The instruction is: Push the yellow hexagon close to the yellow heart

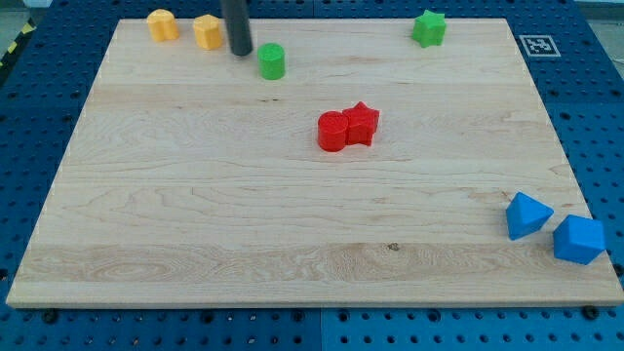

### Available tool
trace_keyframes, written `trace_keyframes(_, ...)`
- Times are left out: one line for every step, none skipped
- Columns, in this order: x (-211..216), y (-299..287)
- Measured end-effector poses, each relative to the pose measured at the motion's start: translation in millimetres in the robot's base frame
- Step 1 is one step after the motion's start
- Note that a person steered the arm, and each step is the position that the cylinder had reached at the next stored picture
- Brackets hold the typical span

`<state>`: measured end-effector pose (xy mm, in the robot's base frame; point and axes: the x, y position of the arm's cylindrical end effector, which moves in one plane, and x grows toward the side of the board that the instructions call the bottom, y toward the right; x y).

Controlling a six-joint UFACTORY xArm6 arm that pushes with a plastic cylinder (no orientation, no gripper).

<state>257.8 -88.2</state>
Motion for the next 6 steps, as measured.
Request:
trace_keyframes(-10, 7)
trace_keyframes(-22, -11)
trace_keyframes(-30, -31)
trace_keyframes(-30, -45)
trace_keyframes(-30, -59)
trace_keyframes(-31, -62)
